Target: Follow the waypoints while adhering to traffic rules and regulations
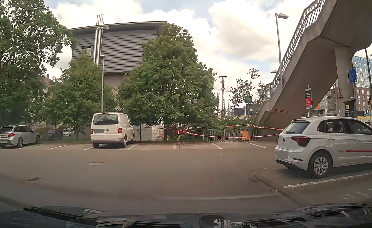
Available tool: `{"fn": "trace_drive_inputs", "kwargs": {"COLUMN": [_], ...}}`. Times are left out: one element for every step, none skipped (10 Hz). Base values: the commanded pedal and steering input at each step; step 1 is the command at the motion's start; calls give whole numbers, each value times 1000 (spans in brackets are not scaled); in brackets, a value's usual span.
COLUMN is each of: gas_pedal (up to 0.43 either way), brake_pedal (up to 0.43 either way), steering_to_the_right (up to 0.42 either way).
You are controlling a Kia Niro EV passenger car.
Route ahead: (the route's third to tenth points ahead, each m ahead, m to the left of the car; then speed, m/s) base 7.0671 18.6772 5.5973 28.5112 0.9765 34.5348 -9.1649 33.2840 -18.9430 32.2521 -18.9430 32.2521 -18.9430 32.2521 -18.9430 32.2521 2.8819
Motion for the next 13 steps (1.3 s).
{"fn": "trace_drive_inputs", "kwargs": {"gas_pedal": [0, 0, 0, 0, 0, 0, 0, 0, 0, 0, 0, 0, 0], "brake_pedal": [91, 73, 55, 43, 43, 43, 49, 43, 12, 0, 0, 0, 0], "steering_to_the_right": [-72, -85, -99, -111, -129, -152, -170, -197, -217, -234, -256, -274, -305]}}
